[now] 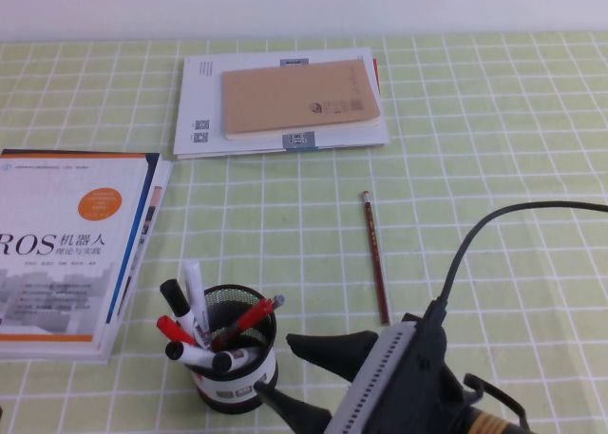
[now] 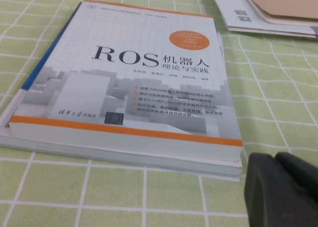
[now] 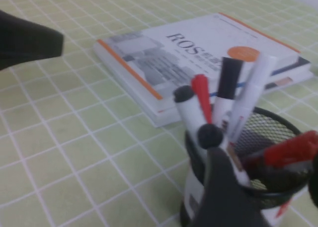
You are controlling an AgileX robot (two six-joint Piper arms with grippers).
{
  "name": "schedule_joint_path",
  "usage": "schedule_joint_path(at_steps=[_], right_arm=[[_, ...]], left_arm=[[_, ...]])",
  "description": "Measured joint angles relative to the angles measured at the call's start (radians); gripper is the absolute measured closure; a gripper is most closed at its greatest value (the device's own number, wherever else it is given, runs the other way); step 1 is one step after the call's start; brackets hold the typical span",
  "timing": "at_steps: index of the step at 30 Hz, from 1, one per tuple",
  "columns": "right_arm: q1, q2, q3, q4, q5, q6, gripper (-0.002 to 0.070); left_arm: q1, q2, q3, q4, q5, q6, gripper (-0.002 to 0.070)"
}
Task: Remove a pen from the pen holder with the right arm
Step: 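Take a marker out of the pen holder and lay it on the table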
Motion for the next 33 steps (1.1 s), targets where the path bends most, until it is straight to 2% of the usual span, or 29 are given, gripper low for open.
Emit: schedule_joint_path(at_steps=[4,10,23,33], right_arm=[[0.0,0.032,0.002,-0.091,-0.033,0.073,0.0328],[0.0,0.097,0.021,-0.196,-0.178,0.132,0.0315],[0.0,0.264,0.024,-0.221,-0.416,0.132,0.0311],[0.0,0.291,-0.037,-0.171,-0.398,0.132,0.0323]], left_arm=[[0.0,0.0,0.0,0.0,0.0,0.0,0.0683],[0.0,0.0,0.0,0.0,0.0,0.0,0.0683],[0.0,0.0,0.0,0.0,0.0,0.0,0.0683],[0.0,0.0,0.0,0.0,0.0,0.0,0.0683]])
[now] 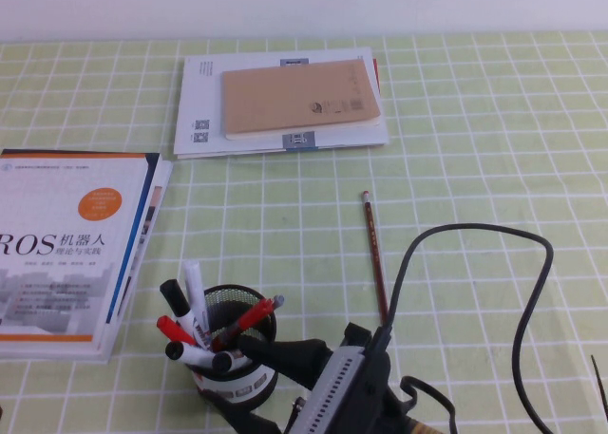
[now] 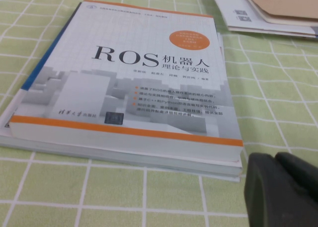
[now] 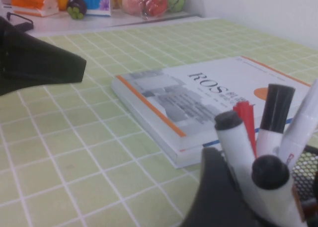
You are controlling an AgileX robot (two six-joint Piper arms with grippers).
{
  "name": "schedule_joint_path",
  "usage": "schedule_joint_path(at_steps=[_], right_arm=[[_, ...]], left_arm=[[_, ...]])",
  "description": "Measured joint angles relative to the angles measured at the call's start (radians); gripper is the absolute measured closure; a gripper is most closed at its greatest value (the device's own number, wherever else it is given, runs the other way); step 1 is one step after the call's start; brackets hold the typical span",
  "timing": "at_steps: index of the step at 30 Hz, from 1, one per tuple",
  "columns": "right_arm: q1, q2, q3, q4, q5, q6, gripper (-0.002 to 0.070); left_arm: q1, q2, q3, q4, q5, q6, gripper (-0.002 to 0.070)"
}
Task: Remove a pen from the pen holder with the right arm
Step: 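Take a marker out of the pen holder and lay it on the table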
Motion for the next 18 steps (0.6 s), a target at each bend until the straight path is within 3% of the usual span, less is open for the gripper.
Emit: schedule_joint_path(at_steps=[18], right_arm=[[0.0,0.038,-0.057,0.081,0.057,-0.091,0.0337]], left_arm=[[0.0,0.0,0.0,0.0,0.0,0.0,0.0683]])
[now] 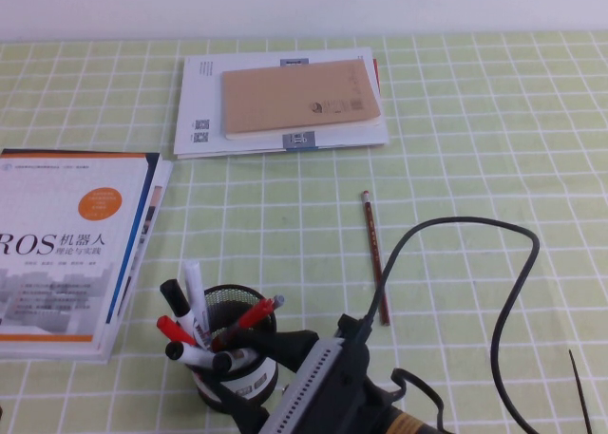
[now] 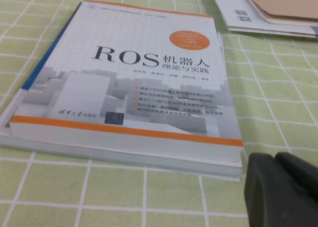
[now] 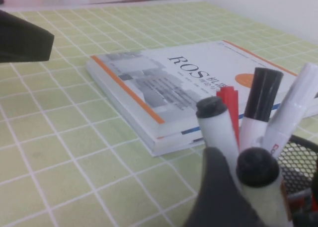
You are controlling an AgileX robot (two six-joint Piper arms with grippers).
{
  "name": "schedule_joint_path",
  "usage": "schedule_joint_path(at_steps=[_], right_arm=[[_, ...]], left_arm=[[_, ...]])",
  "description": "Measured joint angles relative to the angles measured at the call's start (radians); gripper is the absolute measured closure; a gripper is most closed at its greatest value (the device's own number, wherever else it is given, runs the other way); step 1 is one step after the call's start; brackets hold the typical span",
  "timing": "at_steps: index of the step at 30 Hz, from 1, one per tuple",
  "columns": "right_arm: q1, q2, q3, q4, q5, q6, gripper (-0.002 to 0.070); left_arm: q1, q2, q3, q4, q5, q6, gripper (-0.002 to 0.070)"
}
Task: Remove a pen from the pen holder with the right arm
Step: 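Take a marker out of the pen holder and lay it on the table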
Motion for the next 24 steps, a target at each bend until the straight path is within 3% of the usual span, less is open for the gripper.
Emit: schedule_joint_path(at_steps=[19,24], right_arm=[[0.0,0.053,-0.038,0.06,0.003,-0.008,0.0339],[0.0,0.053,-0.04,0.081,0.003,-0.008,0.0377]], left_arm=[[0.0,0.0,0.0,0.0,0.0,0.0,0.0683],[0.0,0.0,0.0,0.0,0.0,0.0,0.0683]])
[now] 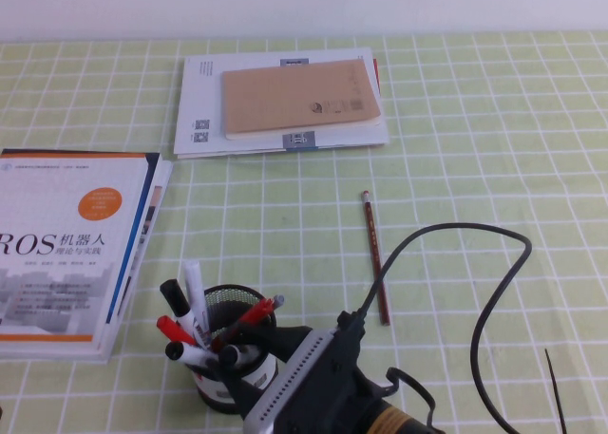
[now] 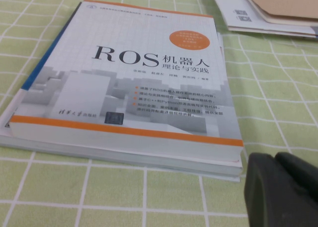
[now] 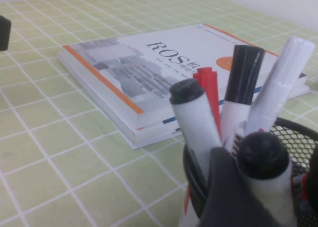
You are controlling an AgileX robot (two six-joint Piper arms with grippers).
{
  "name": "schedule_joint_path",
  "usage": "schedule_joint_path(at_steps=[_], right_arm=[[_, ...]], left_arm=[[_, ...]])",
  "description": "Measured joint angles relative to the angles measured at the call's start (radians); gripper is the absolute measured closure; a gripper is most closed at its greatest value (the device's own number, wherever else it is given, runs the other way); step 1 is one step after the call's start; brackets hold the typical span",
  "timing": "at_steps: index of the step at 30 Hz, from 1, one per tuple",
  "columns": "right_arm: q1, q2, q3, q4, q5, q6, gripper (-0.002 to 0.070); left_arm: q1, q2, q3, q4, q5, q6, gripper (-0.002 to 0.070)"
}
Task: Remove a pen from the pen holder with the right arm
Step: 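Take a marker out of the pen holder and lay it on the table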
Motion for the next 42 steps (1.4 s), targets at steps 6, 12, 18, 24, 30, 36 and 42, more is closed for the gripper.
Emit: schedule_joint_path(at_steps=[6,12,18,24,30,36,42], right_arm=[[0.0,0.0,0.0,0.002,0.008,0.0,0.0463],[0.0,0.0,0.0,0.016,-0.007,-0.016,0.0533],[0.0,0.0,-0.002,0.016,-0.011,-0.033,0.0556],[0.0,-0.029,-0.002,0.016,0.011,-0.033,0.056],[0.0,-0.116,-0.002,0.014,0.042,-0.033,0.056],[0.0,-0.254,-0.002,0.014,0.13,-0.033,0.056],[0.0,-0.42,-0.002,0.082,0.2,-0.125,0.056]], left_arm=[[0.0,0.0,0.0,0.0,0.0,0.0,0.0683],[0.0,0.0,0.0,0.0,0.0,0.0,0.0683],[0.0,0.0,0.0,0.0,0.0,0.0,0.0683],[0.0,0.0,0.0,0.0,0.0,0.0,0.0683],[0.0,0.0,0.0,0.0,0.0,0.0,0.0683],[0.0,0.0,0.0,0.0,0.0,0.0,0.0683],[0.0,0.0,0.0,0.0,0.0,0.0,0.0683]])
